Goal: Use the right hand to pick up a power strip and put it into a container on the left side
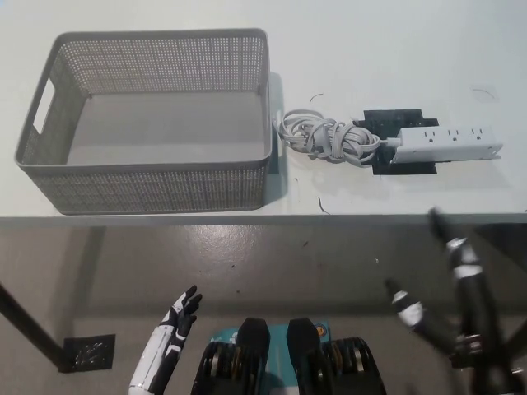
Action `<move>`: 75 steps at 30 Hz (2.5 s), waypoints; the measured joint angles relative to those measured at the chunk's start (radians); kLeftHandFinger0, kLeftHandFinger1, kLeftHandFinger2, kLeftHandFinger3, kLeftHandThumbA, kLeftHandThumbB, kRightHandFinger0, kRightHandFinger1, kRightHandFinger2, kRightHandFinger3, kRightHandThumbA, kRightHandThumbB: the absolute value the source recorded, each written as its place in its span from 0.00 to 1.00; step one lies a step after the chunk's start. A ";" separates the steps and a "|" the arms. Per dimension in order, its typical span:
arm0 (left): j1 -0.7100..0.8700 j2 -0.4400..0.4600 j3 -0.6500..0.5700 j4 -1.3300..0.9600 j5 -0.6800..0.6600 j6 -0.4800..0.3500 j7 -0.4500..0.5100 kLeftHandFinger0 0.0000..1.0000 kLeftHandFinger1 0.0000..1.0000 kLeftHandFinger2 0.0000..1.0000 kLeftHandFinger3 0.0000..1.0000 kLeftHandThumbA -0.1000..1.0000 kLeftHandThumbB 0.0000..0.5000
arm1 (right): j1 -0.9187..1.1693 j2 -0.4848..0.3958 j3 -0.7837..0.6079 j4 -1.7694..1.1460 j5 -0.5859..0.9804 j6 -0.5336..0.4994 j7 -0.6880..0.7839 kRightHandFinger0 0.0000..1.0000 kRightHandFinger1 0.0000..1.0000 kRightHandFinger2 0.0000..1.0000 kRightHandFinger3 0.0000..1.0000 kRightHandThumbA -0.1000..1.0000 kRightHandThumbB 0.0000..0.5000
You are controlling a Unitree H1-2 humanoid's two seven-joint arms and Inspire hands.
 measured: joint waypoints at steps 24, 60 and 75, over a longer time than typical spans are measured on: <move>-0.001 0.000 -0.002 0.008 0.021 -0.020 -0.004 1.00 1.00 1.00 1.00 1.00 0.34 | -0.698 -0.403 0.085 -0.050 -0.252 0.433 0.273 1.00 1.00 1.00 1.00 1.00 0.85; -0.020 0.003 -0.002 0.015 0.032 -0.046 -0.016 1.00 1.00 1.00 1.00 1.00 0.31 | -1.014 -0.158 0.497 1.077 -0.564 0.532 0.200 1.00 1.00 1.00 1.00 1.00 0.97; -0.016 0.001 -0.002 0.020 0.032 -0.041 -0.017 1.00 1.00 1.00 1.00 1.00 0.29 | -1.050 -0.112 0.532 1.239 -0.573 0.450 0.031 0.00 0.08 0.51 0.37 0.00 0.48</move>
